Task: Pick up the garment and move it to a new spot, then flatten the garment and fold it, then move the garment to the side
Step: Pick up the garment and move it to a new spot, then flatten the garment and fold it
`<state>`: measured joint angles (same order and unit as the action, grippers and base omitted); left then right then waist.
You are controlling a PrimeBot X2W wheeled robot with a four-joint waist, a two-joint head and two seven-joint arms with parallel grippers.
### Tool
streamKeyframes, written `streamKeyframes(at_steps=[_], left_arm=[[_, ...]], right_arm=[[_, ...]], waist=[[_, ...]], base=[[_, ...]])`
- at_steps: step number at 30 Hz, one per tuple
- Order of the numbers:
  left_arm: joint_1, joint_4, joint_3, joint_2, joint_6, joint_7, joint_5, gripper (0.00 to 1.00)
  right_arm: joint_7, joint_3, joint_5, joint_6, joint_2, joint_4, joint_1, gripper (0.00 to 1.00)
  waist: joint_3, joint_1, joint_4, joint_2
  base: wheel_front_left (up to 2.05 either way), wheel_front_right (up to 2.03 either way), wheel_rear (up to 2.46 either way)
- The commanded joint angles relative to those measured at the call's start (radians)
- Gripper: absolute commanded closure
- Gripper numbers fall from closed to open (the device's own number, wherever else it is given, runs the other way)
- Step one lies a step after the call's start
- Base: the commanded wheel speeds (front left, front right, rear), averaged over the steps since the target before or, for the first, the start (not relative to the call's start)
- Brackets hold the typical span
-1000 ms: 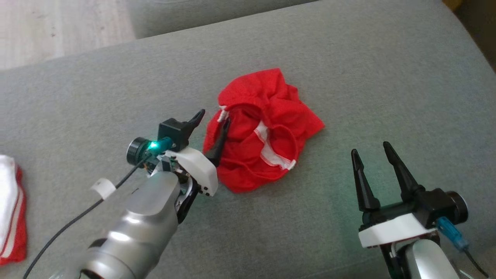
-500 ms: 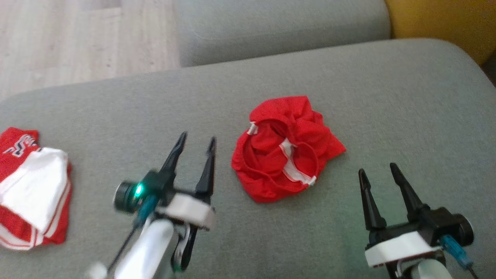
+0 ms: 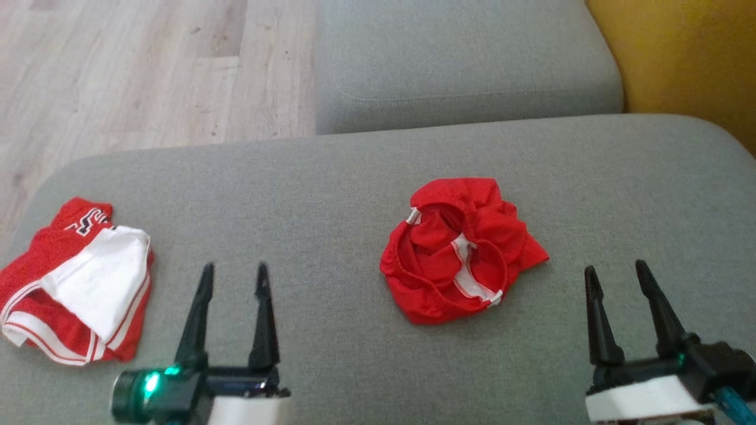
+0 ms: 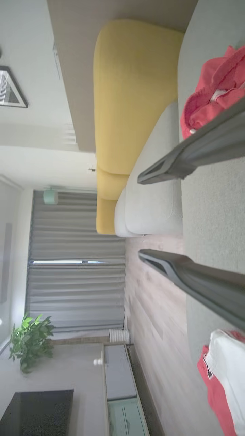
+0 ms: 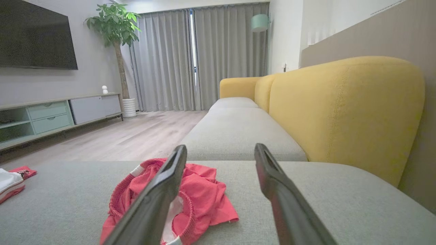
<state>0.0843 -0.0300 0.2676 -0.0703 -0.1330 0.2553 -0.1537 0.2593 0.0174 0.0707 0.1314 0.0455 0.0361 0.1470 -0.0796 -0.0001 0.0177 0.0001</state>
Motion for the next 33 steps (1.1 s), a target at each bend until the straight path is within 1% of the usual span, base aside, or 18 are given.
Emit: streamKeyframes(at_steps=[1, 4, 9, 12, 15, 20, 29, 33], left_arm=[[-0.016, -0.05, -0.044, 0.007, -0.003, 0.006, 0.013, 0.0], [0.038, -0.084, -0.048, 0.014, 0.005, 0.006, 0.034, 0.0], [0.104, -0.051, -0.039, 0.018, 0.017, 0.006, 0.051, 0.0], [0.124, -0.026, -0.04, 0.019, 0.023, 0.006, 0.043, 0.0], [0.131, -0.002, -0.036, 0.02, 0.036, 0.006, 0.048, 0.0], [0.13, 0.021, -0.033, 0.02, 0.045, 0.006, 0.055, 0.0], [0.128, 0.053, -0.025, 0.02, 0.055, 0.006, 0.045, 0.0], [0.126, 0.062, -0.025, 0.02, 0.052, 0.006, 0.04, 0.0]], right_arm=[[0.002, 0.015, 0.004, -0.001, 0.005, -0.043, -0.012, 0.0], [0.002, -0.005, 0.006, -0.001, 0.005, -0.044, 0.02, 0.0], [0.002, -0.018, 0.007, -0.001, 0.005, -0.014, 0.055, 0.0], [0.002, -0.022, 0.011, -0.001, 0.005, -0.005, 0.061, 0.0], [0.002, -0.021, 0.015, -0.001, 0.005, 0.002, 0.062, 0.0], [0.002, -0.018, 0.018, -0.001, 0.005, 0.009, 0.06, 0.0], [0.002, -0.016, 0.022, -0.001, 0.005, 0.021, 0.059, 0.0], [0.002, -0.015, 0.025, -0.001, 0.005, 0.023, 0.056, 0.0]], waist=[[-0.009, 0.0001, 0.006, -0.0001], [-0.016, 0.0001, 0.01, -0.0001], [-0.03, 0.0001, 0.013, -0.0001], [-0.036, 0.0001, 0.013, -0.0001], [-0.042, 0.0001, 0.014, -0.0001], [-0.048, 0.0001, 0.018, -0.0001], [-0.049, 0.0001, 0.019, -0.0001], [-0.049, 0.0001, 0.015, -0.0001]], base=[[0.0, 0.0, 0.0], [0.0, 0.0, 0.0], [0.0, 0.0, 0.0], [0.0, 0.0, 0.0], [0.0, 0.0, 0.0], [0.0, 0.0, 0.0], [0.0, 0.0, 0.0], [0.0, 0.0, 0.0]])
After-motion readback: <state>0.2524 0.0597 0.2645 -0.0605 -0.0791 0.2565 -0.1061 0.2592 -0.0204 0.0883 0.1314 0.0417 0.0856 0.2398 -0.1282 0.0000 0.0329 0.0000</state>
